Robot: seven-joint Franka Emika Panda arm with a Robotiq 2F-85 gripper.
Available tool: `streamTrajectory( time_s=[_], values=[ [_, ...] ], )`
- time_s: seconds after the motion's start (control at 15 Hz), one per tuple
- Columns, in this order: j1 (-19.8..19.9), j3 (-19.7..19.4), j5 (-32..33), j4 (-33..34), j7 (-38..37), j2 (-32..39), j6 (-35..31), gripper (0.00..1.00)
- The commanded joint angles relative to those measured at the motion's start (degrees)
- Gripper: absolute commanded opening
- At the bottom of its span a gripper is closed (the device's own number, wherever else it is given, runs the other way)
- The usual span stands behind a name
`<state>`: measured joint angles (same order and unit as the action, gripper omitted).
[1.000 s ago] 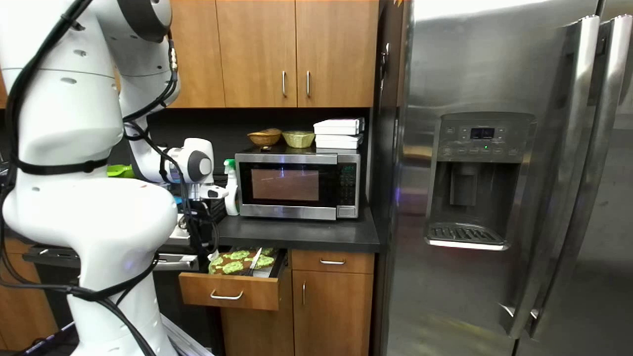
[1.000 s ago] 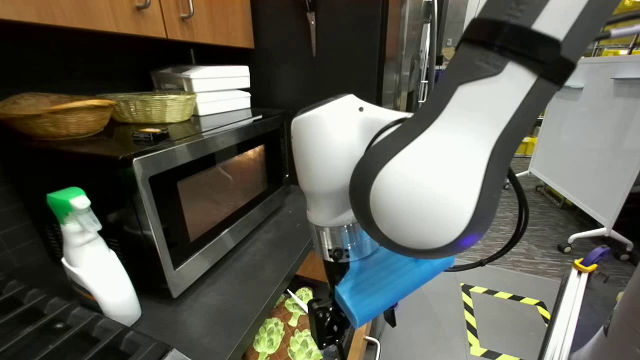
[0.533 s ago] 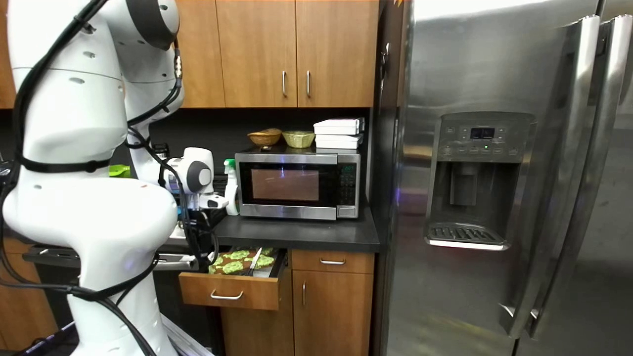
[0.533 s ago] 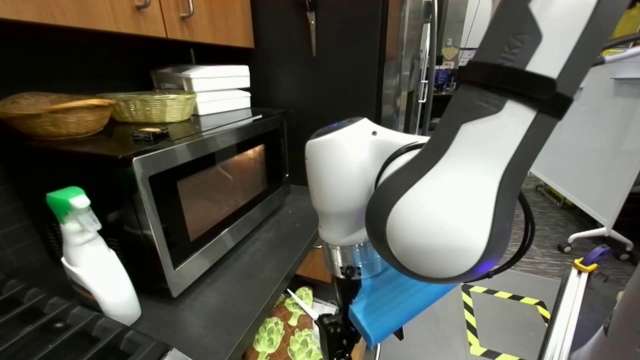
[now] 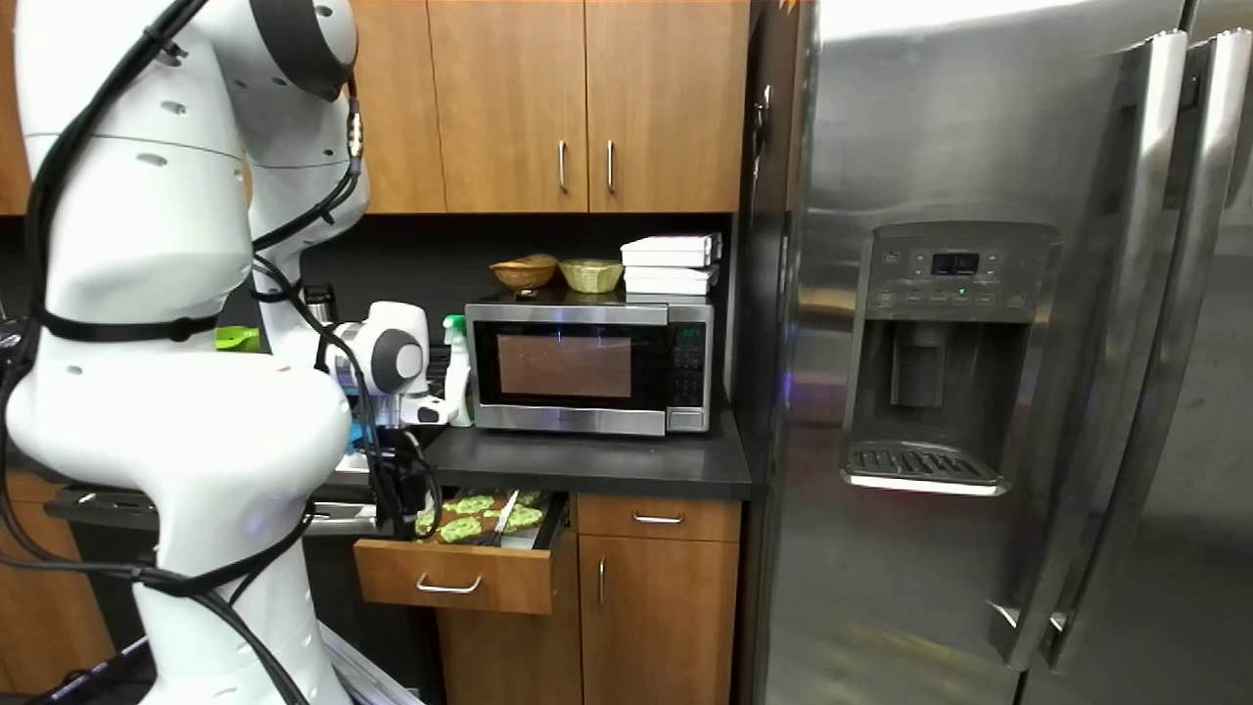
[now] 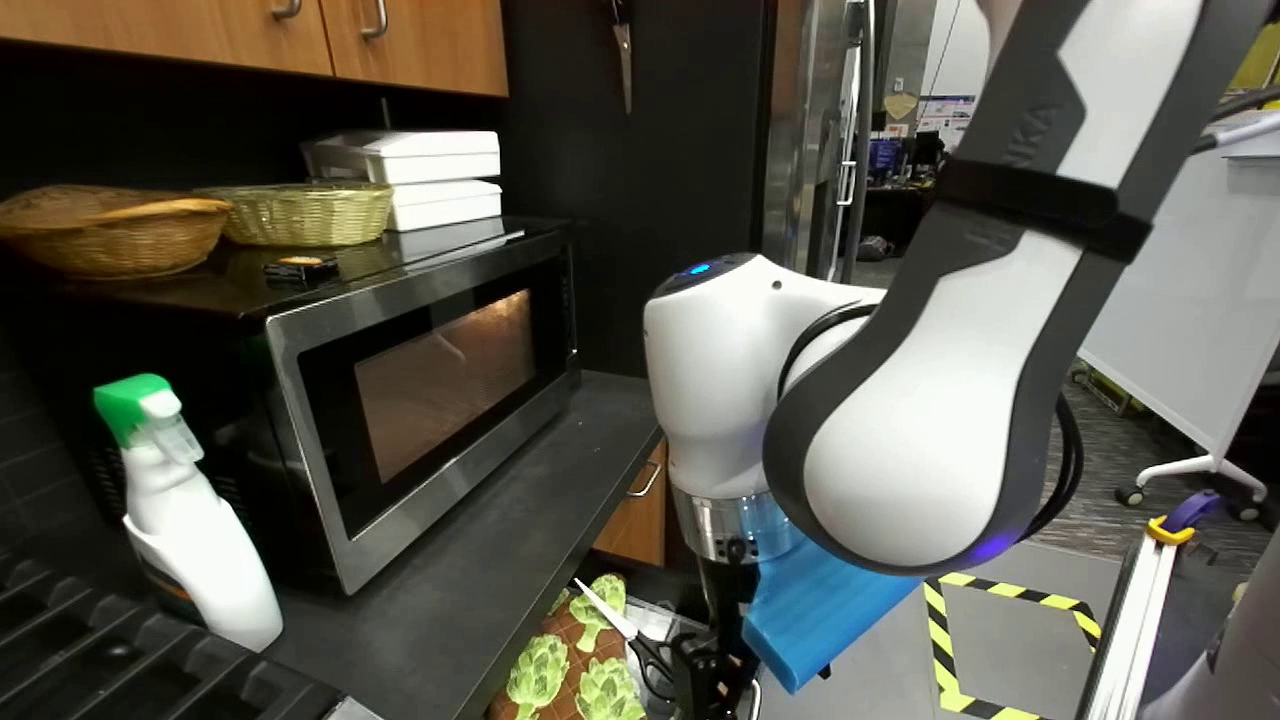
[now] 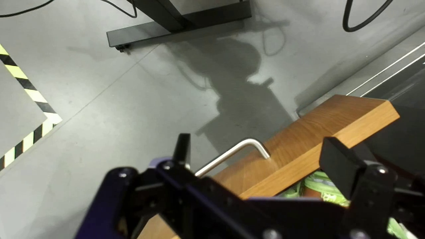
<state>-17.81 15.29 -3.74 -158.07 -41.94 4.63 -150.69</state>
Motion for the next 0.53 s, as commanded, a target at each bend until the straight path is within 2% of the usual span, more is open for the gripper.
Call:
streamTrajectory(
  time_s=[0.0, 0.47],
  values=[
    [1.7, -1.7, 0.8, -1.9, 4.2, -0.5, -2.4, 1.00],
    [3.7, -4.4, 0.2, -0.9, 10.7, 2.3, -7.5, 1.00]
  ],
)
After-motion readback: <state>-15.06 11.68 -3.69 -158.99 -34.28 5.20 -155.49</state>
